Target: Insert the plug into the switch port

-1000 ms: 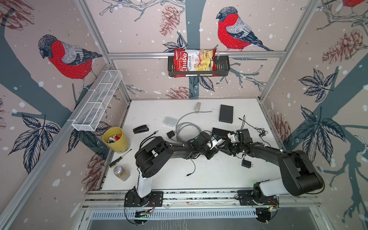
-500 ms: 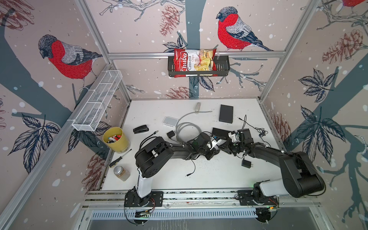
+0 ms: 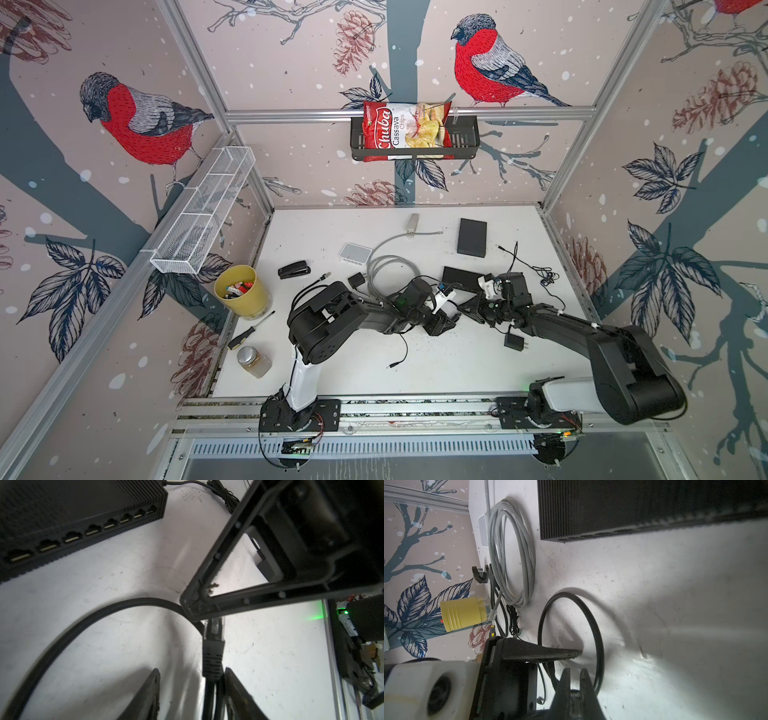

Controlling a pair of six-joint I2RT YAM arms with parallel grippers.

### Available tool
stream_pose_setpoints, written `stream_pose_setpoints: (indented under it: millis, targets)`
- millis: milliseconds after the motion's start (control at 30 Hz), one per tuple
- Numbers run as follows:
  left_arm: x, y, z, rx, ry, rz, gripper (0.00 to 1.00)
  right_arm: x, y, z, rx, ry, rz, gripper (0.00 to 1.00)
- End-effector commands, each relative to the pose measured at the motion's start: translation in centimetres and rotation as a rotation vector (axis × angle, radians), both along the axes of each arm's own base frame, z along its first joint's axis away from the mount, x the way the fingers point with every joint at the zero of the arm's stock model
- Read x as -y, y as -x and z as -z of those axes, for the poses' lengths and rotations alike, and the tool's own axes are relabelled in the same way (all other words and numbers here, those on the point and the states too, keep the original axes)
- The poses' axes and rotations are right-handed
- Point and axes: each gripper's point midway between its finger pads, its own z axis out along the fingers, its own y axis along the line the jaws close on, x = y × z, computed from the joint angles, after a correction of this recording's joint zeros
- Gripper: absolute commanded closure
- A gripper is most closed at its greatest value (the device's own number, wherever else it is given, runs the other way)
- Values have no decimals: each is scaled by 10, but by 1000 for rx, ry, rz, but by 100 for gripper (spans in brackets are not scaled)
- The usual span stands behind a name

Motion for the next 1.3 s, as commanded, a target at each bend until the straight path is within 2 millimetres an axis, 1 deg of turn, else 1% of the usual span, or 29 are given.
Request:
stream_pose_setpoints:
  millis: [0,200,300,367,500,633,733,800,900,1167,1267]
  targets:
    - [10,1,-15,-4,78,24,52,0,-4,-1,47,15,-9,90]
    - [17,6,-26,-28,144,55,49,-2,-3,-1,74,11,-21,90]
    - [17,5,-31,-49,187,62,50,-2,-3,-4,103,10,-25,90]
    - [17,3,-29,-60,192,66,51,-3,-4,-7,121,6,-26,90]
    - [18,3,-25,-69,193,77,59,-4,-3,-10,136,-2,-33,90]
    - [18,2,-27,-82,215,86,63,-6,-2,-12,153,-5,-46,90]
    - [14,1,-32,-109,264,89,64,-7,-2,-13,166,0,-57,90]
    - [10,0,-40,-130,315,98,62,-7,-2,-13,176,5,-62,90]
    - [6,0,-43,-150,343,111,59,-9,-1,-14,198,4,-74,90]
    - [8,0,-35,-170,313,124,60,-14,-1,-23,266,-10,-90,90]
    - [8,0,-34,-175,313,123,66,-14,-1,-23,268,-11,-91,90]
